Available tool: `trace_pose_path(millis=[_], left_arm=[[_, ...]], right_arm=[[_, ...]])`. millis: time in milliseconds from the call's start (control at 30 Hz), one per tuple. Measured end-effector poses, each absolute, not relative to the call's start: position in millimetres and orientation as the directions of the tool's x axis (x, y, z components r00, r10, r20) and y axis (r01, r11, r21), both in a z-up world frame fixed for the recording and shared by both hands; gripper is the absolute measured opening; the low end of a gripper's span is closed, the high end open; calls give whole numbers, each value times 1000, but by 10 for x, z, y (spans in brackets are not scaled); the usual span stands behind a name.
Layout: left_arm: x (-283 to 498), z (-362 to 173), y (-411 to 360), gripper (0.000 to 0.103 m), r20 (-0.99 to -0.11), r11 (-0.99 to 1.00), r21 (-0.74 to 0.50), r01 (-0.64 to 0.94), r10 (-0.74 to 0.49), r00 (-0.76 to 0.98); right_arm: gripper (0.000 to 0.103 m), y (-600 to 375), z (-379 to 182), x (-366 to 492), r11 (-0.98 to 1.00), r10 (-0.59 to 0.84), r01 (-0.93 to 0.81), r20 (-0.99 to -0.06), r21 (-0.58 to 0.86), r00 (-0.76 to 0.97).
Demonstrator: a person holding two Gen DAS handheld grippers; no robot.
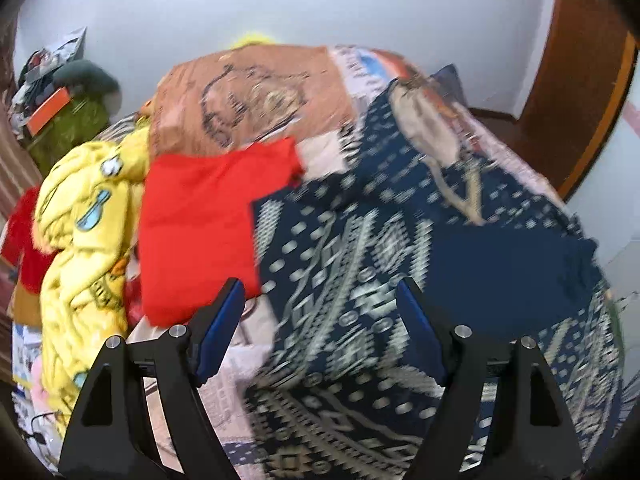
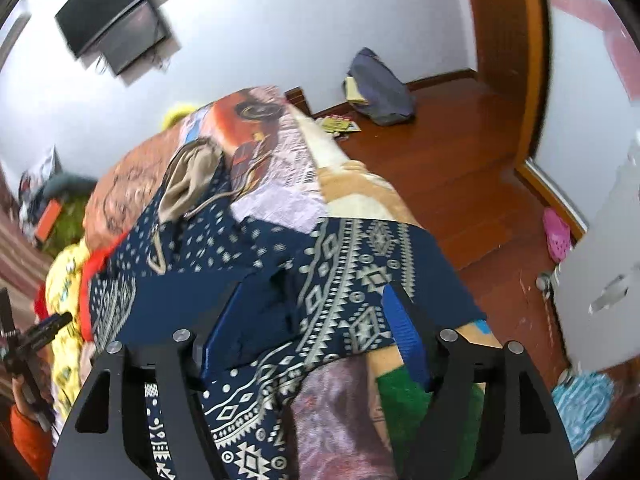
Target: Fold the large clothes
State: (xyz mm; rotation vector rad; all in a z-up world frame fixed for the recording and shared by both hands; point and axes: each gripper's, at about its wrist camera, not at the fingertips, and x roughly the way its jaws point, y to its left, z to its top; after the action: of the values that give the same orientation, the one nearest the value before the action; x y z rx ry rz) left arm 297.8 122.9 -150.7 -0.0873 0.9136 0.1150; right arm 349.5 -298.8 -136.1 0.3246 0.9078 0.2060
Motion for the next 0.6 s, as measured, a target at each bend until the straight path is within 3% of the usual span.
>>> trace_pose_path(millis=[267,600], left_arm=[[3134,-1485,739,77,-790,996,-76,-38,-37,613],[3256,-1805,486,77,-837,997,-71,-5,-57,544]], right_arm=[[68,-3494,-2154,3632,811,413,195,-776,551,476],[68,-3724,-2676,3823,732,429,336,-784,592,448]])
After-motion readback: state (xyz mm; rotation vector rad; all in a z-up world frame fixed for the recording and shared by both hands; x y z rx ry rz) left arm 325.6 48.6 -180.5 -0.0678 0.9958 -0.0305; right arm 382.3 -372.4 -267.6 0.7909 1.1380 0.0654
